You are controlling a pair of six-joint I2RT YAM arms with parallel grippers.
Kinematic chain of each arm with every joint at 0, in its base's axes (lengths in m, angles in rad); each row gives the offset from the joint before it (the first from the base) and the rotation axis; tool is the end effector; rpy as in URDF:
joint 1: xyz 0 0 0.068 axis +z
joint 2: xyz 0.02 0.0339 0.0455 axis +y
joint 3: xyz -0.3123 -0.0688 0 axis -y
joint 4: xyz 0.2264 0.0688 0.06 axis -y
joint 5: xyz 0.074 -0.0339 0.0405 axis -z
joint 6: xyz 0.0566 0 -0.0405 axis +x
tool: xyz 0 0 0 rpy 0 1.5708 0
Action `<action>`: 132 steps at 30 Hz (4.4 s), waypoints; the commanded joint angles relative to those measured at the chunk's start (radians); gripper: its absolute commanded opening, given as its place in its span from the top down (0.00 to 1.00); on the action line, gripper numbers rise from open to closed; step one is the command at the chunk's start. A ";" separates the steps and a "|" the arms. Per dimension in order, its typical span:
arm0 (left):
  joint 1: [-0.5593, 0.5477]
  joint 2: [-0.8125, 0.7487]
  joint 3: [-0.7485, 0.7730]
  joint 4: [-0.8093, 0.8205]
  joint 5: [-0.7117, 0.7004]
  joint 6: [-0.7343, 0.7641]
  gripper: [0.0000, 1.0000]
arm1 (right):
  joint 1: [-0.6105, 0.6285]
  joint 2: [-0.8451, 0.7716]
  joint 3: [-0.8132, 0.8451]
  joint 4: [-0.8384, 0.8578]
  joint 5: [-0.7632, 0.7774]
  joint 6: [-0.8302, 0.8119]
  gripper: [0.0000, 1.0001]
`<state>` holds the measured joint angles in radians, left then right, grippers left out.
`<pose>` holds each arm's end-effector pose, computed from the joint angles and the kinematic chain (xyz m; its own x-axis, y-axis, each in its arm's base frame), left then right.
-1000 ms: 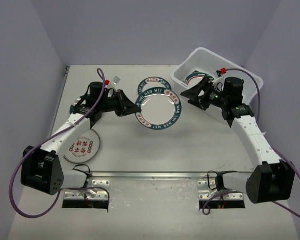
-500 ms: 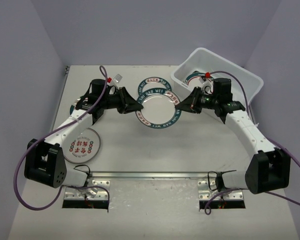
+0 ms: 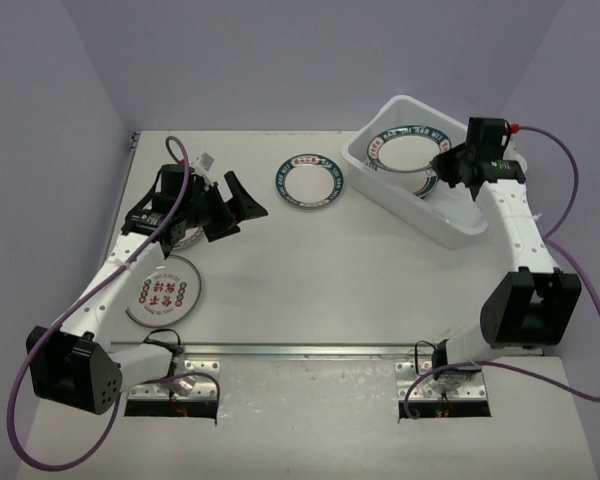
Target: Place the plates into the plastic bin on the countertop
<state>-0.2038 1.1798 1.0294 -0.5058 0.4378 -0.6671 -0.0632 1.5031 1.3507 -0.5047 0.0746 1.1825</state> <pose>0.2234 -0.0707 0.3512 -0.7863 -0.4097 -0.4624 0.0328 0.7198 -0.6934 0.3341 -0.0254 0.3703 -0.1180 0.9323 -0.3419 0.6104 0.3397 0.7156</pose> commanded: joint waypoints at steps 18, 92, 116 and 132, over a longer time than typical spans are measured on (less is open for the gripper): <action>0.003 -0.137 -0.143 -0.053 0.065 0.062 0.00 | 0.091 0.368 0.311 -0.183 0.426 0.100 1.00; 0.026 1.241 0.624 0.463 -0.077 -0.305 0.94 | 0.111 -0.531 -0.374 0.321 -0.887 -0.204 0.01; 0.011 0.084 -0.173 0.626 0.195 -0.200 1.00 | 0.262 0.082 0.183 -0.070 -0.718 -0.701 0.01; 0.012 -0.031 0.038 0.168 0.022 -0.131 0.01 | 0.205 0.014 -0.076 0.219 -0.877 -0.389 1.00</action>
<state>-0.1891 1.2095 0.8750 -0.0215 0.6649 -0.8870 0.2129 1.5990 1.2850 -0.3441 -0.8587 0.6834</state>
